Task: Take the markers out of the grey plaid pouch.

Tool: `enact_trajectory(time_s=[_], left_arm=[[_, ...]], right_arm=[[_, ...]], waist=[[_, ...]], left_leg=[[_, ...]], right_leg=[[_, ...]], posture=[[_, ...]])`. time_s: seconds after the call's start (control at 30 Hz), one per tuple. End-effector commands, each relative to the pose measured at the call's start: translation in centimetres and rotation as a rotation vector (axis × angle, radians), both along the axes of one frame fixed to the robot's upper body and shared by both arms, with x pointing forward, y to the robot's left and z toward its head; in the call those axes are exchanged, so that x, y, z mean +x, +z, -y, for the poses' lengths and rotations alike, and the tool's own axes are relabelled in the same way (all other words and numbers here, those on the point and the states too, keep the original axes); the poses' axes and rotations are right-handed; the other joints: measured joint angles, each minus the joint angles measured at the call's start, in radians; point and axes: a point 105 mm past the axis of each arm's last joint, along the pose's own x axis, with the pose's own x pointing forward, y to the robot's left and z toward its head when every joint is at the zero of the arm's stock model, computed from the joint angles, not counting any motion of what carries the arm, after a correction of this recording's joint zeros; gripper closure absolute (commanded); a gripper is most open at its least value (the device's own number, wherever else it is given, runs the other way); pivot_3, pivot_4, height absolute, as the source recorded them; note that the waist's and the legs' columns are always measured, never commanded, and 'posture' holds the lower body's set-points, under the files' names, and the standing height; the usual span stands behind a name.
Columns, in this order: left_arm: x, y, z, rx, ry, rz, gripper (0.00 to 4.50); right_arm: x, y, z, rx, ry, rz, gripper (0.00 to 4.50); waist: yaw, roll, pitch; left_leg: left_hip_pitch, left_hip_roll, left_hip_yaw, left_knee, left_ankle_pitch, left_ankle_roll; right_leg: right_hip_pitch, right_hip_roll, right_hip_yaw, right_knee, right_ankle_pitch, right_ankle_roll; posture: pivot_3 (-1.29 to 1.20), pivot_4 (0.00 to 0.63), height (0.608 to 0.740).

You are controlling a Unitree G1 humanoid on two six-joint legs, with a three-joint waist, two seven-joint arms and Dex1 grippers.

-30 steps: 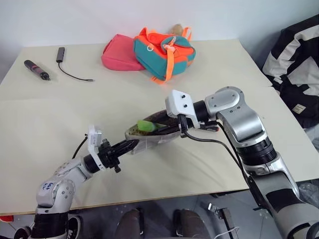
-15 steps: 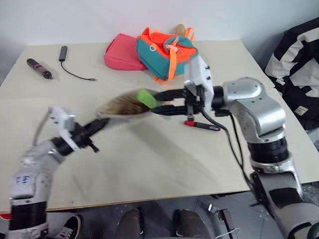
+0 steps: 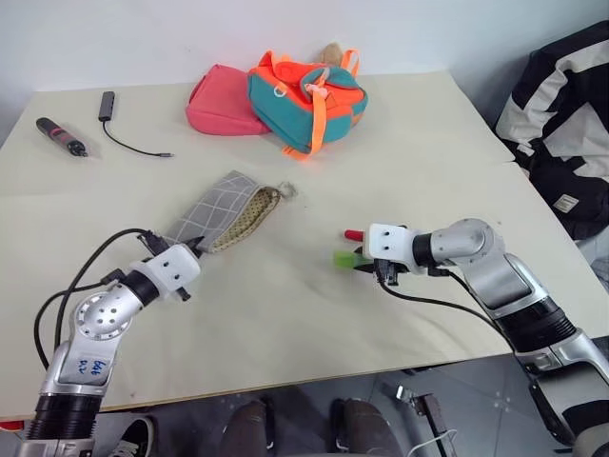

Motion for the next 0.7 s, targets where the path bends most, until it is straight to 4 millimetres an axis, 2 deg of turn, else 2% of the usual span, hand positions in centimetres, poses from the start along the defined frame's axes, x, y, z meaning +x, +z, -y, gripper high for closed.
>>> enact_trajectory(time_s=[0.03, 0.17, 0.23, 0.33, 0.43, 0.47, 0.57, 0.67, 0.7], left_arm=[[-0.5, 0.7, 0.5, -0.047, -0.043, 0.007, 2.81], [-0.9, 1.0, 0.1, -0.111, -0.05, -0.007, 1.61], [-1.7, 1.3, 0.0, -0.186, -0.076, -0.041, 1.02], [-3.9, 2.3, 0.4, -0.351, -0.161, -0.096, 0.1], [-6.2, 2.9, 0.7, -0.504, -0.225, -0.193, 0.02], [-6.9, 3.0, 0.1, -0.553, -0.206, -0.207, 0.02], [-8.1, 3.0, -2.6, -0.648, -0.11, -0.211, 0.02], [-8.8, 2.3, -6.2, -0.692, 0.052, -0.213, 0.02], [-9.2, 2.0, -7.4, -0.67, 0.112, -0.193, 0.02]], right_arm=[[-0.7, 1.6, -1.3, 0.107, 0.028, -0.014, 2.08], [-0.7, 3.1, -1.7, 0.228, 0.014, -0.018, 0.76], [-0.6, 4.3, -1.5, 0.297, 0.008, 0.02, 0.1], [-0.9, 6.0, -0.3, 0.446, -0.034, -0.007, 0.0], [-0.5, 7.2, 1.8, 0.6, -0.135, -0.015, 0.0], [0.0, 7.0, 3.5, 0.615, -0.201, 0.035, 0.0], [0.0, 5.5, 7.7, 0.626, -0.339, 0.122, 0.0], [-1.4, 3.7, 10.8, 0.65, -0.419, 0.149, 0.0], [-2.2, 2.6, 11.9, 0.677, -0.444, 0.094, 0.0]], waist=[[0.002, 0.0, 0.0], [0.003, 0.001, 0.0], [0.003, 0.001, 0.0], [0.002, 0.001, 0.0], [0.002, 0.001, 0.0], [0.003, 0.001, 0.0], [0.007, 0.001, 0.0], [0.011, 0.001, 0.0], [0.014, 0.001, 0.0]], left_leg=[[0.0, 0.0, 0.0, 0.0, 0.0, 0.0], [-0.001, -0.001, 0.001, 0.001, -0.002, -0.002], [-0.001, -0.001, 0.001, 0.001, -0.002, -0.002], [-0.001, -0.001, 0.001, 0.0, -0.002, -0.003], [-0.001, -0.002, 0.0, 0.0, -0.003, -0.002], [-0.001, -0.002, 0.0, 0.0, -0.003, -0.002], [0.0, -0.002, -0.001, 0.0, -0.003, -0.001], [0.001, -0.004, -0.001, 0.001, -0.004, 0.0], [0.001, -0.004, 0.0, 0.001, -0.006, 0.005]], right_leg=[[0.0, 0.0, 0.0, 0.0, 0.0, 0.0], [-0.001, -0.002, 0.001, 0.0, 0.001, -0.001], [-0.001, -0.003, 0.0, 0.0, 0.002, -0.001], [-0.002, -0.004, 0.0, 0.0, 0.002, -0.001], [0.0, -0.006, 0.0, -0.001, 0.002, -0.001], [0.0, -0.006, 0.0, -0.001, 0.002, -0.001], [0.003, -0.007, -0.001, -0.004, 0.002, -0.001], [0.004, -0.007, -0.003, -0.004, 0.002, -0.001], [0.004, -0.006, -0.003, -0.004, 0.002, 0.0]], posture=[[0.0, 0.15, 0.74], [0.0, 0.15, 0.74], [0.0, 0.15, 0.74], [0.0, 0.15, 0.74], [0.0, 0.15, 0.74], [0.0, 0.15, 0.74], [0.0, 0.15, 0.74], [0.0, 0.15, 0.74], [0.0, 0.15, 0.74]])
